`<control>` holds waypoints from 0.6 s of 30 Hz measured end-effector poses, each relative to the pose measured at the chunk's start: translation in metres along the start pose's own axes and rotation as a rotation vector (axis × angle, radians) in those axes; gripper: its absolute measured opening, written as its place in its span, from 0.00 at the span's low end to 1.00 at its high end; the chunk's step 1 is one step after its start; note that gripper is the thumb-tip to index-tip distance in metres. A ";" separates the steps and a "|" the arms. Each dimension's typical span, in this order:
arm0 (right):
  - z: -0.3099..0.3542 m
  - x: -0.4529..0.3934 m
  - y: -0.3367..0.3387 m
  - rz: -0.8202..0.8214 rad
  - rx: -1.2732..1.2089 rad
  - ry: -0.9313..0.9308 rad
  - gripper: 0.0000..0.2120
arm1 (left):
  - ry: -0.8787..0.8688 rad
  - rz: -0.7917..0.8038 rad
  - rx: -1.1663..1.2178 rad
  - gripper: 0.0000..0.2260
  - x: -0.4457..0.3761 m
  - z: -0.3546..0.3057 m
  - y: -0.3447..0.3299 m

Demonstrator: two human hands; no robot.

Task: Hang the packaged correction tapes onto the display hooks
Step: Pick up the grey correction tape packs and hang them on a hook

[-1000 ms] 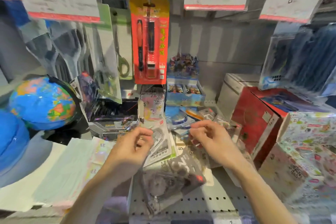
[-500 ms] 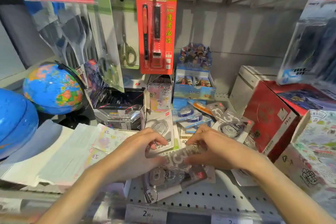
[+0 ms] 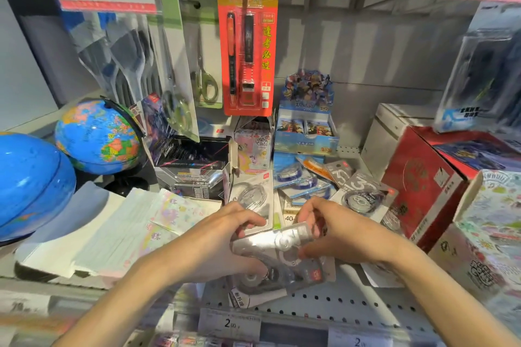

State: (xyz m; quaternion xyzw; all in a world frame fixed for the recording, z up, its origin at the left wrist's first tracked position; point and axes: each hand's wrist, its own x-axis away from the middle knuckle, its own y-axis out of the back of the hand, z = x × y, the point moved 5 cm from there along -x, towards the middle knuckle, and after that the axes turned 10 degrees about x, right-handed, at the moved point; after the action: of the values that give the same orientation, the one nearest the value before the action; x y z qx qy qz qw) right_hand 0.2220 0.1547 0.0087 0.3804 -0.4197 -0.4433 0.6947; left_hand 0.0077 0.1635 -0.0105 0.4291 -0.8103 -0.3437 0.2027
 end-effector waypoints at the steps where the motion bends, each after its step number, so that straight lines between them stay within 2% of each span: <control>1: -0.004 0.000 -0.001 -0.003 -0.094 0.011 0.23 | -0.006 -0.006 -0.001 0.33 0.000 -0.001 0.000; 4: -0.010 0.004 0.001 -0.025 -0.445 0.063 0.20 | -0.012 -0.018 0.033 0.26 0.002 -0.008 0.001; 6: -0.012 0.008 0.007 -0.078 -0.560 0.081 0.17 | 0.012 -0.018 0.129 0.20 0.002 -0.011 0.001; 9: -0.015 0.015 0.021 -0.197 -0.646 0.114 0.12 | 0.031 -0.024 0.246 0.20 -0.003 -0.017 -0.002; 14: -0.019 0.026 0.042 -0.403 -0.690 0.101 0.09 | 0.008 0.064 0.477 0.18 -0.017 -0.042 -0.006; 18: -0.029 0.031 0.055 -0.575 -0.617 0.017 0.07 | 0.007 -0.085 0.583 0.13 -0.024 -0.045 -0.003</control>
State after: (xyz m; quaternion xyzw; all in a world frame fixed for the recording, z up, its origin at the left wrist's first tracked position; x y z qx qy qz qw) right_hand 0.2732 0.1477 0.0556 0.2598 -0.1384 -0.7207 0.6276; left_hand 0.0501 0.1649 0.0175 0.5041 -0.8554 -0.1029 0.0591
